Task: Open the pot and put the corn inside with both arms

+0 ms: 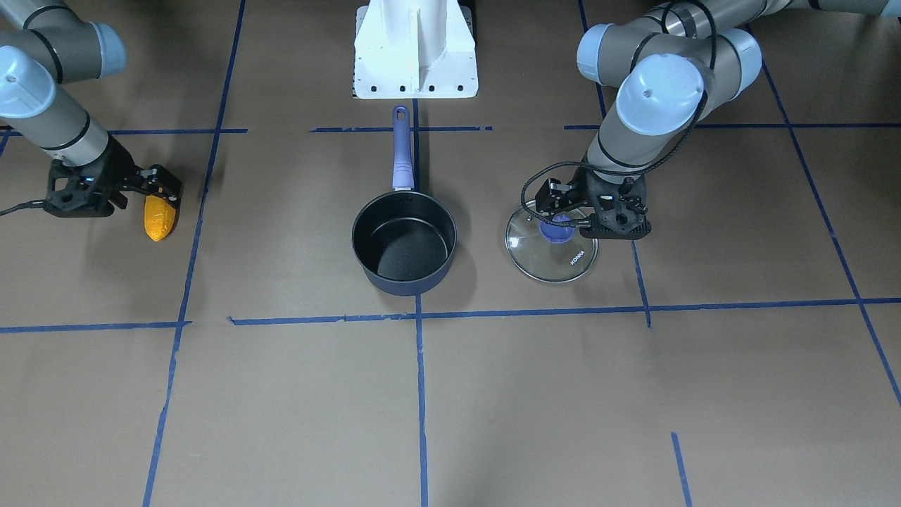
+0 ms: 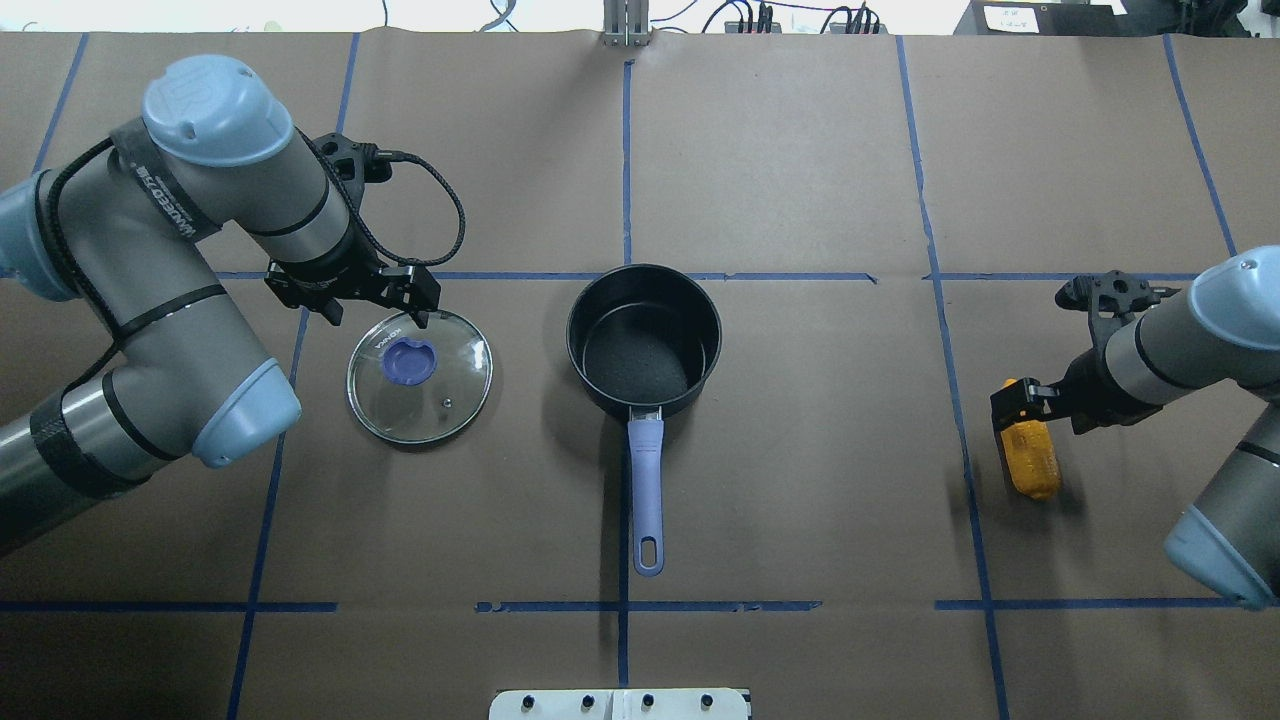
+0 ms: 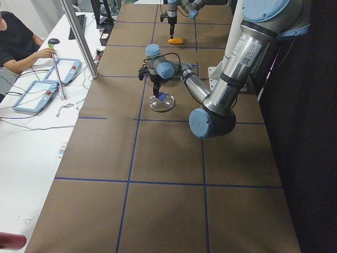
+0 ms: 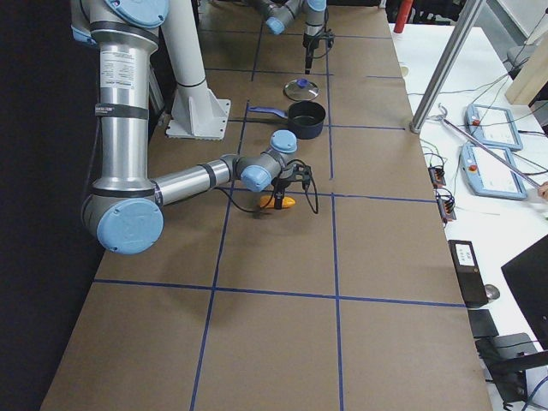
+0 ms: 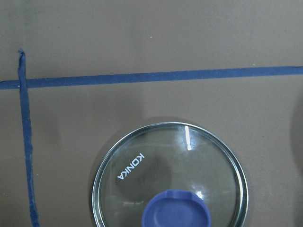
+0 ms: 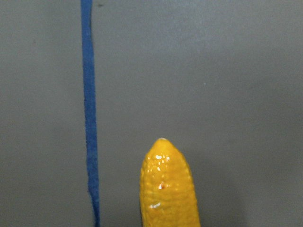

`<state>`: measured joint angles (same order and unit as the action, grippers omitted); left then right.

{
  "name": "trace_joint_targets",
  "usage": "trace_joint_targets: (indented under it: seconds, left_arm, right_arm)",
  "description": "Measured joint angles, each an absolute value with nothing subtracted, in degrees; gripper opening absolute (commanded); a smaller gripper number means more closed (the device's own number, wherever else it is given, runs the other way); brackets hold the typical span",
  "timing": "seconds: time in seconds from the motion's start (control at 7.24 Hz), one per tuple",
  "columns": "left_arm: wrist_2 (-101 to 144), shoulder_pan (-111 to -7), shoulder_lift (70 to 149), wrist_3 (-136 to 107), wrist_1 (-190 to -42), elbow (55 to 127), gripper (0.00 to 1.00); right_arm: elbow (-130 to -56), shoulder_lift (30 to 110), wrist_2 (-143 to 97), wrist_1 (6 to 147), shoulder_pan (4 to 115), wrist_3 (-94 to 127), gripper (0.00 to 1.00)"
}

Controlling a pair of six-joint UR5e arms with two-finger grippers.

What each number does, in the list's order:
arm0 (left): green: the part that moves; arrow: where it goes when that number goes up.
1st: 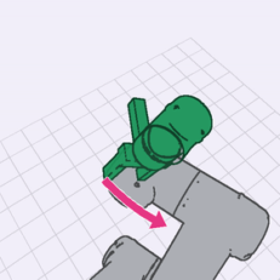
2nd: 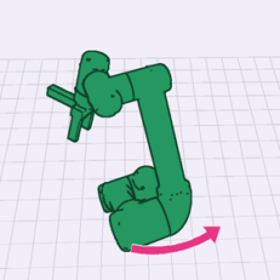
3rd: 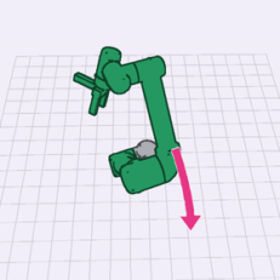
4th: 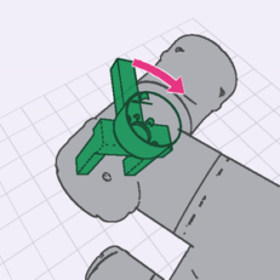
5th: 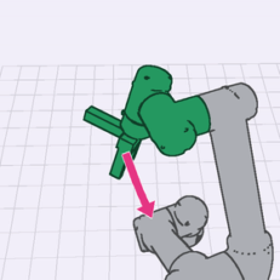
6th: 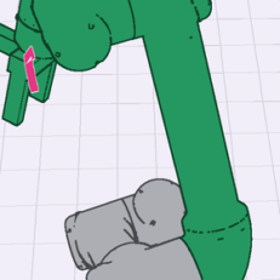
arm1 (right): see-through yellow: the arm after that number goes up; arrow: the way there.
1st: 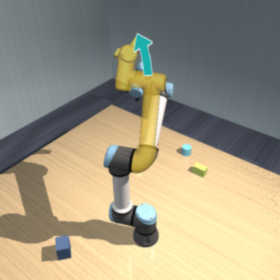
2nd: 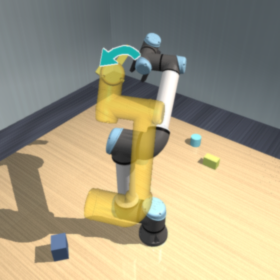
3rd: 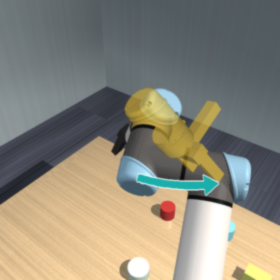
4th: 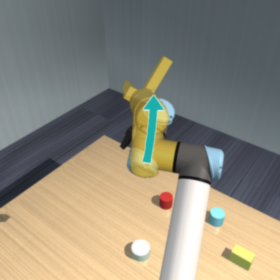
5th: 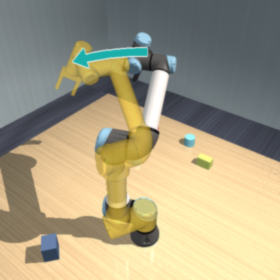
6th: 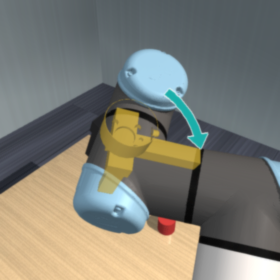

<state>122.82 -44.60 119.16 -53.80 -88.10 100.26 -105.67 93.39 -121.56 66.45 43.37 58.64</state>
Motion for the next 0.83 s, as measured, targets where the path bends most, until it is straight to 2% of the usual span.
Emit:
trace_joint_targets:
  seconds: [0.14,0.41,0.55,0.83]
  left_arm:
    - [123.5,-45.2,119.2,-53.8,-88.0,100.4,1.0]
    - [123.9,-45.7,119.2,-53.8,-88.0,101.0,1.0]
    - [123.9,-45.9,119.0,-53.8,-87.9,101.6,1.0]
    - [124.3,-46.8,118.8,-53.8,-87.5,103.4,1.0]
  right_arm:
    - [-105.6,94.1,-121.5,66.5,42.2,58.7,0.92]
    - [-105.3,94.6,-121.5,66.6,41.4,58.7,0.2]
    - [-105.3,94.7,-121.6,66.6,41.3,58.7,0.05]
    - [-105.6,94.5,-121.5,66.6,41.3,58.6,0.02]
